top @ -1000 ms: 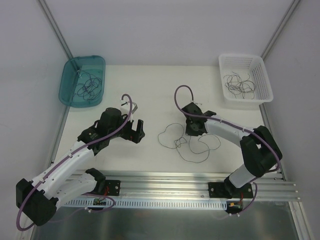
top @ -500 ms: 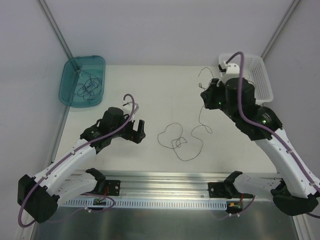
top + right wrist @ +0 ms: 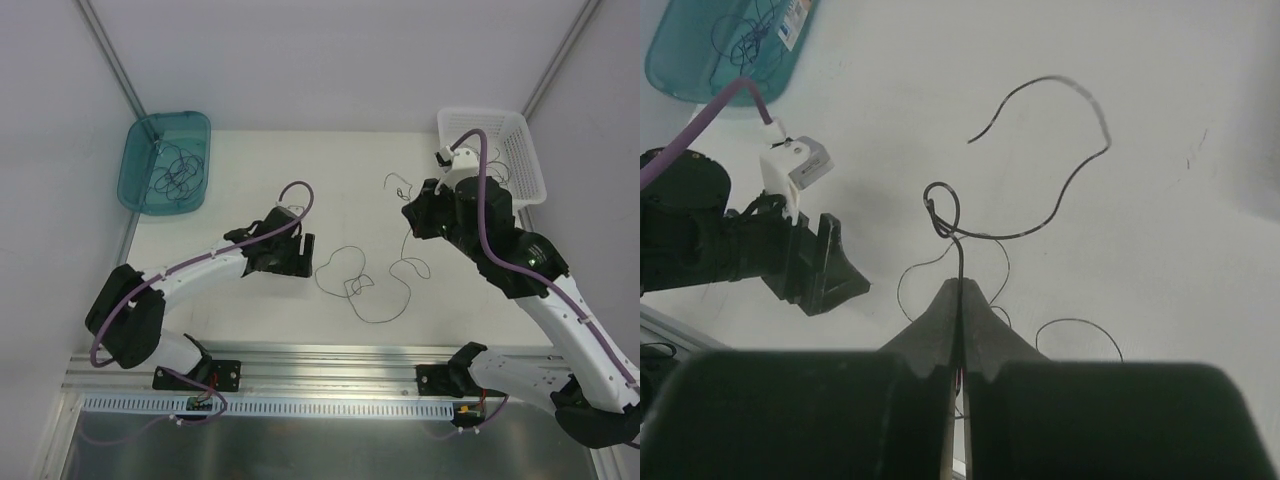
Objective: Untangle the cables
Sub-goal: Untie the cable.
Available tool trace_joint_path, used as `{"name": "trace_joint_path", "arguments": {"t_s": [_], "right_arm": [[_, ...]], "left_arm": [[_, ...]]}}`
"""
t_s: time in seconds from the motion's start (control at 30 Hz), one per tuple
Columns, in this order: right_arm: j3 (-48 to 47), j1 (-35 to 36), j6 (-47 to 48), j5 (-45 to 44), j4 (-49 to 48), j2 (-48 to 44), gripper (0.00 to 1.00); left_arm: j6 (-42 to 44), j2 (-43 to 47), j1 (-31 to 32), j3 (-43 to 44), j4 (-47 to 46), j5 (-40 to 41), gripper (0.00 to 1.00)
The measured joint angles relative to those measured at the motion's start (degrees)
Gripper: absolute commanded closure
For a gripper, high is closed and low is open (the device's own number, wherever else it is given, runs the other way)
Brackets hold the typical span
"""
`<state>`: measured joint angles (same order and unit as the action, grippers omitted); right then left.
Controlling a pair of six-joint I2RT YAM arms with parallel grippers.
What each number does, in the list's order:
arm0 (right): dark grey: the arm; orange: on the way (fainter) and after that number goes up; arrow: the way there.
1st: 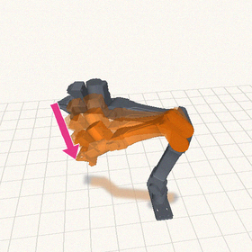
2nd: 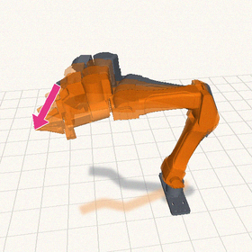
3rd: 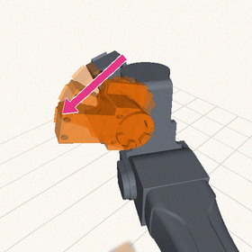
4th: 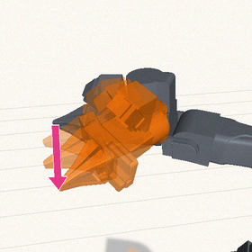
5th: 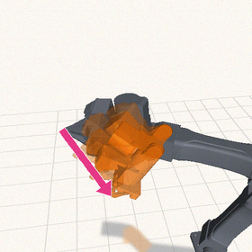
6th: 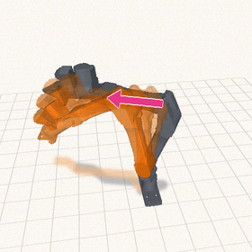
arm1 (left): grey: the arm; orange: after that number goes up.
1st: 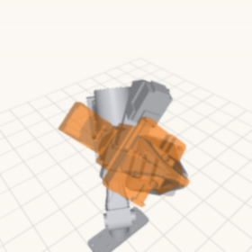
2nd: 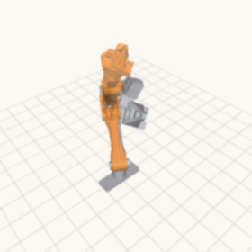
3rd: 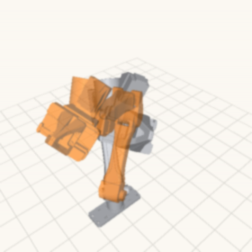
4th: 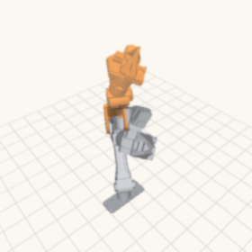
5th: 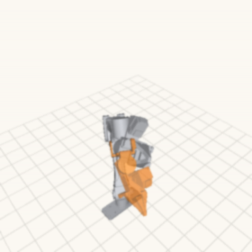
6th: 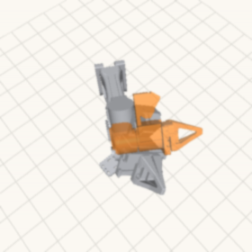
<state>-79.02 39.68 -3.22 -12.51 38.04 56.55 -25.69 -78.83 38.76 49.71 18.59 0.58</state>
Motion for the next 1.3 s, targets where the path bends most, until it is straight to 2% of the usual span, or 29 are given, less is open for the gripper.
{"name": "trace_joint_path", "arguments": {"t_s": [0.07,0.37,0.47,0.6,0.63,0.7,0.73,0.8,0.97,1.07,1.13,1.3], "right_arm": [[1.6,0.0,-0.5,0.2,0.0,-0.2,0.99],[5.6,0.0,-2.1,0.5,-0.5,-4.7,0.99],[6.8,0.0,-2.6,0.9,-0.8,-5.3,0.99],[7.8,0.0,-3.0,1.3,-0.9,-5.4,0.99],[8.0,0.0,-3.1,1.4,-1.0,-5.5,0.99],[8.5,0.0,-3.2,1.4,-1.0,-6.1,0.99],[8.7,0.0,-3.2,1.4,-1.0,-6.5,0.99],[9.0,0.0,-3.2,1.3,-0.9,-7.5,0.99],[9.3,0.0,-2.4,-1.6,0.3,-10.2,0.99],[9.3,0.0,-1.5,-5.5,2.4,-11.8,0.99],[9.3,0.0,-0.7,-9.5,4.2,-12.7,0.99],[9.2,-0.2,1.0,-19.2,8.9,-14.2,0.99]], "left_arm": [[-1.9,-3.9,1.1,2.1,-0.4,0.6,0.37],[-7.9,-13.8,6.3,7.7,-0.8,4.7,0.41],[-8.9,-16.3,7.6,8.6,-0.9,5.5,0.48],[-10.4,-19.1,8.7,9.2,-0.9,6.8,0.63],[-10.7,-19.5,8.9,9.2,-0.8,7.3,0.73],[-11.4,-20.0,8.9,9.2,-0.7,8.3,0.83],[-11.5,-20.2,8.9,9.2,-0.7,9.1,0.93],[-11.3,-20.2,8.9,9.2,-0.3,10.9,1.00],[-9.4,-19.7,8.6,10.0,2.8,17.1,1.00],[-6.3,-16.4,7.1,10.0,6.4,22.1,1.00],[-3.0,-11.7,4.0,10.0,8.4,25.6,1.00],[7.6,5.2,-8.3,10.1,9.9,34.6,1.00]]}}
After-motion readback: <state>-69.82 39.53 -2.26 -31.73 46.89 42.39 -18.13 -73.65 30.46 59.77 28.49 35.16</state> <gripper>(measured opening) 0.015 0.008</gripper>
